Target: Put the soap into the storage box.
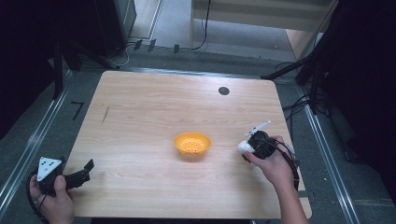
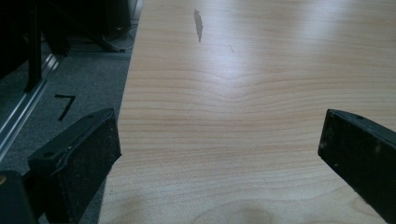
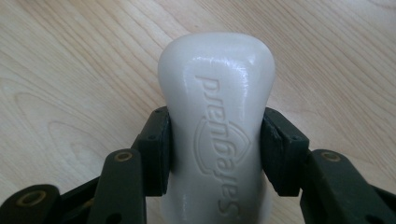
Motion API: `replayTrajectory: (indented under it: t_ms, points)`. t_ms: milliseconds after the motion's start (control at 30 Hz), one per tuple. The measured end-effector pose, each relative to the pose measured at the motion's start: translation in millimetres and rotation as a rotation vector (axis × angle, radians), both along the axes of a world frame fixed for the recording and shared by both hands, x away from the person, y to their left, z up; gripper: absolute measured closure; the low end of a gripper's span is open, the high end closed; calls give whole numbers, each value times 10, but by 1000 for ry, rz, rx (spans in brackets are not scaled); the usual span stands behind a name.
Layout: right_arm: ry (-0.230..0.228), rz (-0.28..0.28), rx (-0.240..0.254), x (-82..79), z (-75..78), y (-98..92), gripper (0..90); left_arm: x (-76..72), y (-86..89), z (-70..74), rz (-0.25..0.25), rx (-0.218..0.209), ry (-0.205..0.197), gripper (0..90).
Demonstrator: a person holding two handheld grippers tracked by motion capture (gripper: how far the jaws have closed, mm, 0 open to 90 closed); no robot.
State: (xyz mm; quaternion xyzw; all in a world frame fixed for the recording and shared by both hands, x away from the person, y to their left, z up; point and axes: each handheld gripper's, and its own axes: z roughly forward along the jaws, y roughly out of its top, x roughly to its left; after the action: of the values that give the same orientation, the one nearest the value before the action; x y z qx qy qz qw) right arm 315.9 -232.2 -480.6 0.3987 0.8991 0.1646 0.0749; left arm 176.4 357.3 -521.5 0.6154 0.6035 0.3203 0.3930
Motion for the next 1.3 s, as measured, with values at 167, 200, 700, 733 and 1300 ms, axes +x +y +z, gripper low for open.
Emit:
replayTrajectory:
  t_ms: [167,200,700,733,1300]
  points:
    - [-7,18,6,10,56,59,512,1,-5,0,1,5,1,0]
    - [-7,24,9,15,68,70,512,2,-5,0,0,6,1,0]
    - [-7,102,-8,54,166,204,512,5,-5,-2,-2,8,1,0]
    - [-9,104,-5,58,181,218,512,4,-5,-2,-2,8,1,0]
    - [-28,161,0,129,336,385,512,13,-3,-4,-6,6,7,0]
